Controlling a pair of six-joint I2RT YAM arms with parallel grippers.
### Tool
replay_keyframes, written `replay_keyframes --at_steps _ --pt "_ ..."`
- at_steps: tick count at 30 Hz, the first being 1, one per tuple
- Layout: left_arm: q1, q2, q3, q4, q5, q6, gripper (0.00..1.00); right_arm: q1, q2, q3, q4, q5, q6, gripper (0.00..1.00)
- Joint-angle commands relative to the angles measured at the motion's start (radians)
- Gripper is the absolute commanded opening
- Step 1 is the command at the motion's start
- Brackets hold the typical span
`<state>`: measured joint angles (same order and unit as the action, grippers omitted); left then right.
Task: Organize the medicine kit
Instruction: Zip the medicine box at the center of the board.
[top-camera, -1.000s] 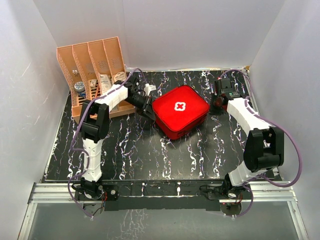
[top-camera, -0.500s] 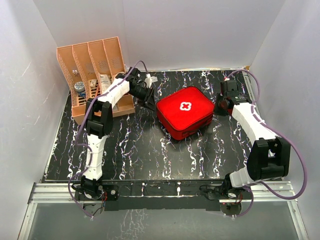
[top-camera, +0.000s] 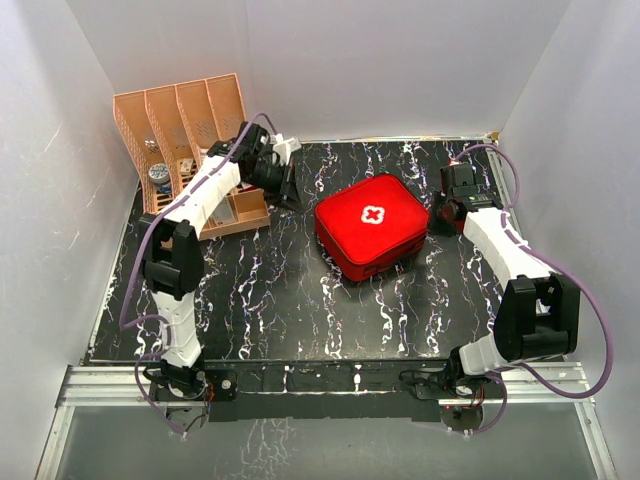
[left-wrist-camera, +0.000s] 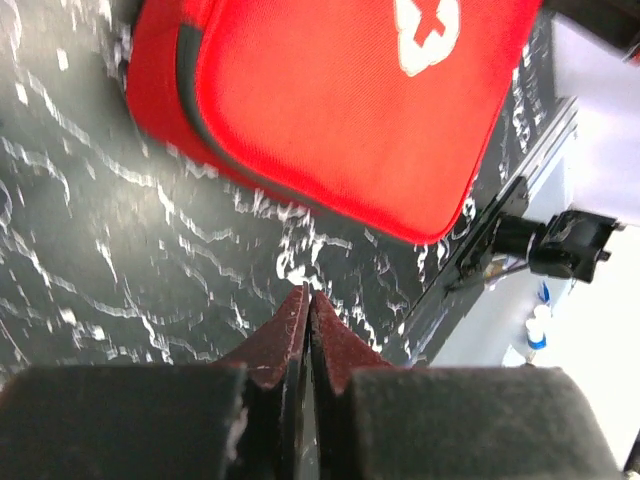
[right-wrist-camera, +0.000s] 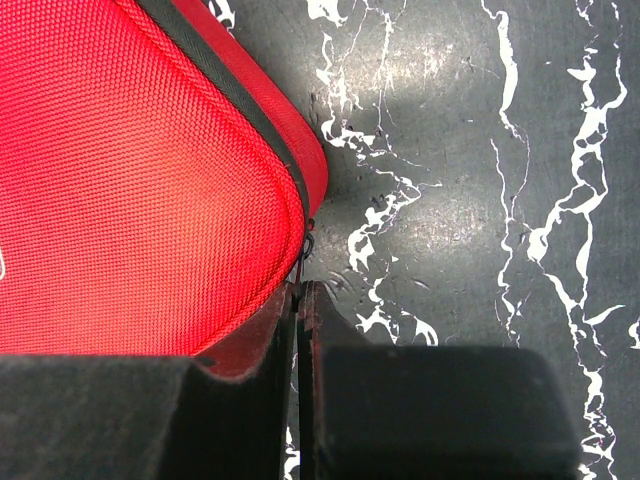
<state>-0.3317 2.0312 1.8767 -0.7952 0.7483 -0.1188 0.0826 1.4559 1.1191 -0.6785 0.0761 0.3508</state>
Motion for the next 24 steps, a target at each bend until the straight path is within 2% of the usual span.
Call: replay_keyframes --at_steps 1,6,11,24 --pt "-0.001 -0.086 -0.19 -0.074 -0.082 -0.004 0.0 0.008 -0.032 0.015 0.094 -0.022 0.023 0.0" --pt "-0.044 -0.1 -0.293 0.005 -0.117 -0.045 0.0 0.013 -0.026 0.021 0.096 -0.021 0.023 0.0" --pt "-0.087 -0.012 -0.258 0.111 -0.154 -0.117 0.0 0.022 -0.02 0.04 0.087 -0.018 0.025 0.0" --pt "-0.113 0.358 0.195 0.167 -0.213 -0.193 0.0 0.088 -0.062 0.008 0.044 -0.011 0.07 0.0"
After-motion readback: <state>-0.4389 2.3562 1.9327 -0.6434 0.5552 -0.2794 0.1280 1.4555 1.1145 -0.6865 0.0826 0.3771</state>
